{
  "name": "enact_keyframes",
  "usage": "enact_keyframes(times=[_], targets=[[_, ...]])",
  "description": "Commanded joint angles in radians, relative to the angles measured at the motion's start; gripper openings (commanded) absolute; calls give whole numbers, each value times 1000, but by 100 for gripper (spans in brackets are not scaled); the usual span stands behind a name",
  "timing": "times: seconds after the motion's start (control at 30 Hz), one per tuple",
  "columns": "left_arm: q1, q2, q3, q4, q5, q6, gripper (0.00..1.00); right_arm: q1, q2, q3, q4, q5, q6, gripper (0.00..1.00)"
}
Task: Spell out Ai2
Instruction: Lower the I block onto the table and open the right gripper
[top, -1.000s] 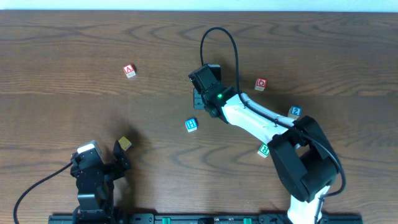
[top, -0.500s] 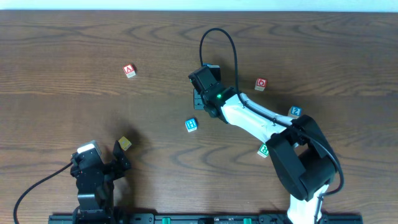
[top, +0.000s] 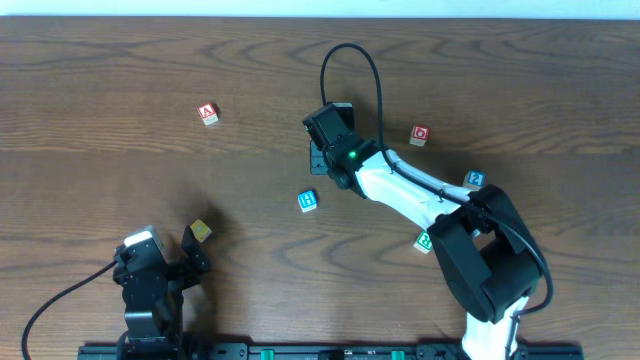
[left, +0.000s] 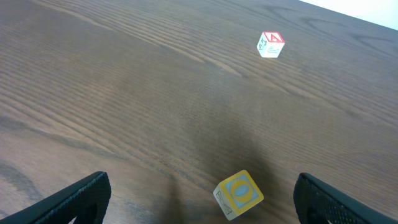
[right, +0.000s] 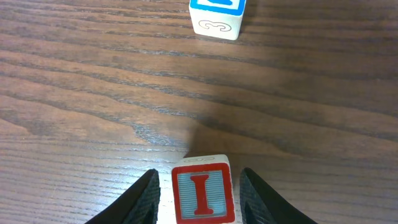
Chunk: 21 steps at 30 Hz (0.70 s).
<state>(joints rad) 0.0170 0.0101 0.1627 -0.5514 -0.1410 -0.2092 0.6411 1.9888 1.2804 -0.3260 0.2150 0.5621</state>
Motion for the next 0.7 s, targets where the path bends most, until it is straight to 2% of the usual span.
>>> enact_keyframes(times=[0.0, 0.17, 0.67], targets=[[3, -6, -15, 2, -6, -7, 95, 17, 10, 21, -5, 24, -3, 42], [3, -6, -15, 2, -6, -7, 95, 17, 14, 21, -2, 25, -53, 47], [3, -6, -15, 2, -6, -7, 95, -1, 38, 21, 1, 59, -69, 48]])
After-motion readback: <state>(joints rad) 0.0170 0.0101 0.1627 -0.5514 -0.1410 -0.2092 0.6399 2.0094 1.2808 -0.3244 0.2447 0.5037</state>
